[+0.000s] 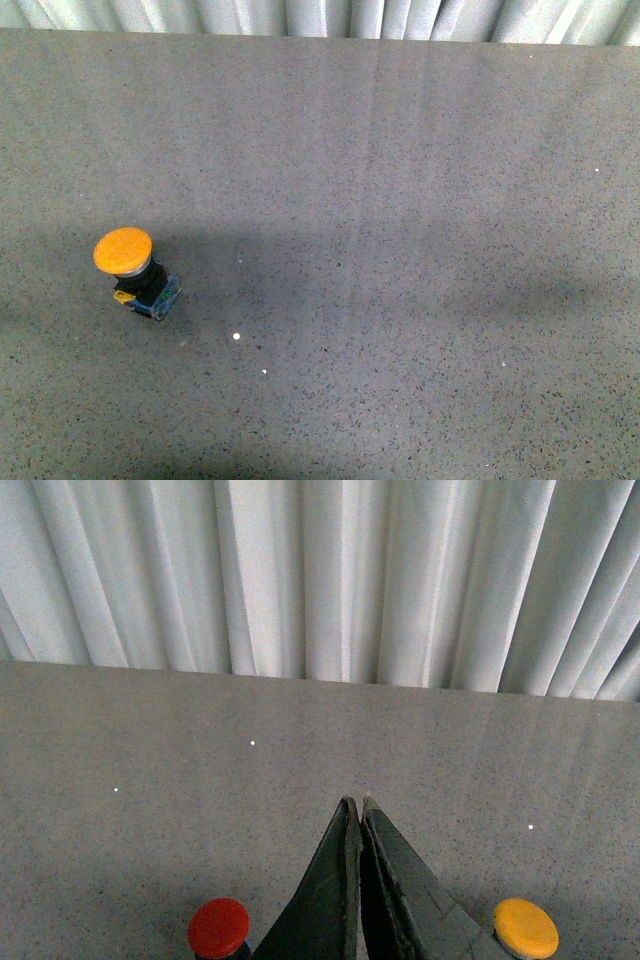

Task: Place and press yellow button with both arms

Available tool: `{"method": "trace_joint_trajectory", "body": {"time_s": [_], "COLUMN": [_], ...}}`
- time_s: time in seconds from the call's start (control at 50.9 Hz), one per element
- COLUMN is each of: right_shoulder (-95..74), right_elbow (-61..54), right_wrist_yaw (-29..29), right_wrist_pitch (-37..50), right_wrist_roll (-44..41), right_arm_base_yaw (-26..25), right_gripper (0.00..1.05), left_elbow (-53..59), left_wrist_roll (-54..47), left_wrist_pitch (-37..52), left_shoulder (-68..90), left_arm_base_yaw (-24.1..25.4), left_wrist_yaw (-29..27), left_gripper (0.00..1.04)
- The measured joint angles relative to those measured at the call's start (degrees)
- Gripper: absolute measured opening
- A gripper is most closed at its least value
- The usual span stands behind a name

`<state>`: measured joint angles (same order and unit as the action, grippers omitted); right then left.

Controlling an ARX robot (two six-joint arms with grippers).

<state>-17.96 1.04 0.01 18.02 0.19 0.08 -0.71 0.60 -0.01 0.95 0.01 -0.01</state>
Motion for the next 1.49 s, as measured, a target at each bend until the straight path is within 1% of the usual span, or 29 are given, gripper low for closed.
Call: {"method": "trace_joint_trajectory", "body": {"time_s": [0.511,0.53,0.57,0.609,0.943,1.061,1.1,1.238,1.296,1.355,1.454,1.493], "right_shoulder": [7.58,8.39,12.24,15.74,17.57,17.57,17.57,17.59,17.59,17.59,17.59,17.59], "right_elbow": [0.00,0.00,0.00,0.00,0.00,0.00,0.00,0.00,0.00,0.00,0.00,0.00], "right_wrist_yaw": [0.00,0.00,-0.13,0.07,0.04,0.04,0.04,0.02,0.02,0.02,0.02,0.02], "right_wrist_pitch": [-7.61,-8.46,-13.99,-17.27,-17.90,-17.90,-17.90,-17.90,-17.90,-17.90,-17.90,-17.90], "right_wrist_roll": [-0.02,0.00,0.00,0.00,-0.07,-0.04,-0.02,-0.04,-0.04,-0.04,-0.04,-0.02], "right_arm_base_yaw": [0.00,0.02,0.00,0.00,0.02,0.02,0.02,0.00,0.00,0.02,0.00,0.02], "right_gripper": [0.01,0.01,0.01,0.01,0.02,0.19,0.25,0.49,0.56,0.67,0.90,0.96], "left_elbow": [0.00,0.00,0.00,0.00,0.00,0.00,0.00,0.00,0.00,0.00,0.00,0.00], "left_wrist_roll": [0.00,0.00,0.00,0.00,0.00,0.00,0.00,0.00,0.00,0.00,0.00,0.00], "left_wrist_pitch": [0.00,0.00,0.00,0.00,0.00,0.00,0.00,0.00,0.00,0.00,0.00,0.00], "left_shoulder": [0.00,0.00,0.00,0.00,0.00,0.00,0.00,0.00,0.00,0.00,0.00,0.00], "left_arm_base_yaw": [0.00,0.00,0.00,0.00,0.00,0.00,0.00,0.00,0.00,0.00,0.00,0.00], "left_wrist_yaw": [0.00,0.00,0.00,-0.02,0.00,0.00,0.00,0.00,0.00,0.00,0.00,0.00], "left_gripper": [0.01,0.01,0.01,0.01,0.01,0.01,0.05,0.30,0.37,0.47,0.71,0.78]}}
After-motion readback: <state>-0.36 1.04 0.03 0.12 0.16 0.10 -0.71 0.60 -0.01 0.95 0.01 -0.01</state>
